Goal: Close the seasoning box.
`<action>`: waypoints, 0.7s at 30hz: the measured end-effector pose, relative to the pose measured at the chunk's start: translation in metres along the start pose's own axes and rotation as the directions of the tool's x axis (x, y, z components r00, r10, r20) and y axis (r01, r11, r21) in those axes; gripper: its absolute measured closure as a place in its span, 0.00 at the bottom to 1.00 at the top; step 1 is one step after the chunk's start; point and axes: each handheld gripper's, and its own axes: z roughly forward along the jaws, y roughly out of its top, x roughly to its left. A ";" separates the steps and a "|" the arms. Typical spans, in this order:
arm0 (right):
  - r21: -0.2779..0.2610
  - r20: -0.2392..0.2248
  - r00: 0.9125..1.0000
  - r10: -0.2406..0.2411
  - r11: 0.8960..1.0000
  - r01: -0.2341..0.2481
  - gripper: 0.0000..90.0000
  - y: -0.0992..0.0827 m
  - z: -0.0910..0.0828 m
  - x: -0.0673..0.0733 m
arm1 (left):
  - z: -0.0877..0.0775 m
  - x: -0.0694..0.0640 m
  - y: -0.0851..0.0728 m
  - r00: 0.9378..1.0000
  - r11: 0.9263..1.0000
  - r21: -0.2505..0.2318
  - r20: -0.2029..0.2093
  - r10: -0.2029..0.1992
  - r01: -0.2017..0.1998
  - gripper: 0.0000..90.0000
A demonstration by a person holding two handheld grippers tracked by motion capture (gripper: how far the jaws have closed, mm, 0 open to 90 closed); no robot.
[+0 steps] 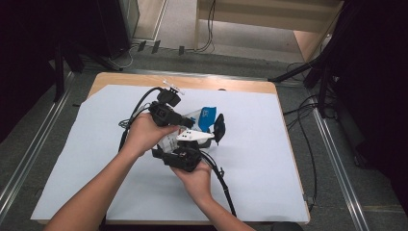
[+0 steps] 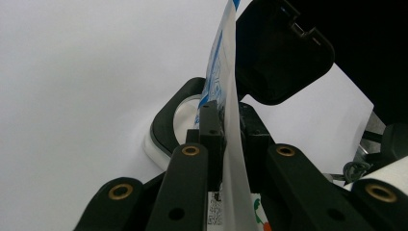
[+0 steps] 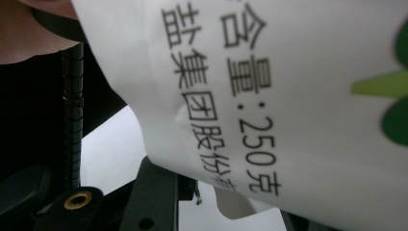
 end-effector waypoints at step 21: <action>-0.004 0.000 1.000 0.025 1.000 -0.025 0.82 0.000 -0.003 -0.002 | 0.008 0.000 0.004 1.000 1.000 0.030 -0.005 -0.003 0.003 0.93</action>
